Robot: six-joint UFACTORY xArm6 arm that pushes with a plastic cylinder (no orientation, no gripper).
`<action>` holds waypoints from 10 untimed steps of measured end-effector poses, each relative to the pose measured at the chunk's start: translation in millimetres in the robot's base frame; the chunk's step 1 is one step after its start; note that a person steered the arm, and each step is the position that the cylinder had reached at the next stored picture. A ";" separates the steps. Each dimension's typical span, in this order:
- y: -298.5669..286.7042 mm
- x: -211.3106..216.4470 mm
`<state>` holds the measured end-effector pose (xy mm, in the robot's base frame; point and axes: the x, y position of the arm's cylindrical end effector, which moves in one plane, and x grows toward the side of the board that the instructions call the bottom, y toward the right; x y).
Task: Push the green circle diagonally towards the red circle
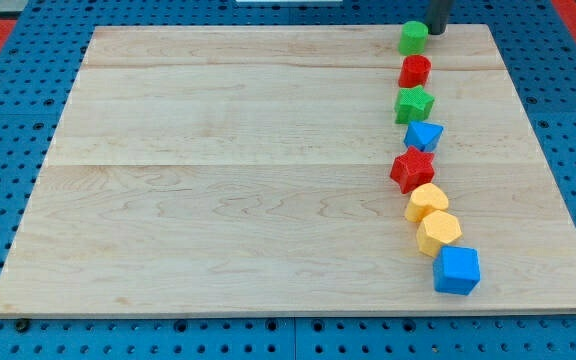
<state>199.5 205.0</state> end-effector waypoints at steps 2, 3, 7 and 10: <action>-21.1 3.2; -33.7 6.4; -16.0 -7.0; -72.7 -7.4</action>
<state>192.1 132.3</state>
